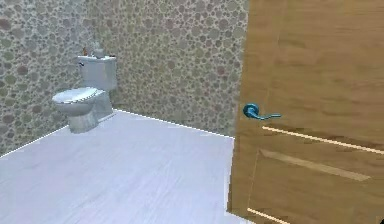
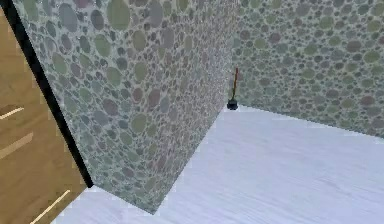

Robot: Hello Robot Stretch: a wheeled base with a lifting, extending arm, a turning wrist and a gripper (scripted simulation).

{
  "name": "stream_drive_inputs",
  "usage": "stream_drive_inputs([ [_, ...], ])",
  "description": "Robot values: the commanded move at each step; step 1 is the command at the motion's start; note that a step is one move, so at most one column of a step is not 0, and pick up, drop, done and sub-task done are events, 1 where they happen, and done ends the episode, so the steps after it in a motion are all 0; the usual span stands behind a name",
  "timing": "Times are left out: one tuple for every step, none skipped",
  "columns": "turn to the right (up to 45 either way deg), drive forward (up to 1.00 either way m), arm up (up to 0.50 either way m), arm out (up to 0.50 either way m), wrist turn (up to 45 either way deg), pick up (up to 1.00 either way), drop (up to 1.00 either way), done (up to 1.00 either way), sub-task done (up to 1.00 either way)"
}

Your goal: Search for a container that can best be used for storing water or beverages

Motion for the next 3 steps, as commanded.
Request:
stream_drive_inputs([
  [-3.0,0.0,0.0,0.0,0.0,0.0,0.0,0.0,0.0],
  [-15.0,0.0,0.0,0.0,0.0,0.0,0.0,0.0,0.0],
  [0.0,1.0,0.0,0.0,0.0,0.0,0.0,0.0,0.0],
])
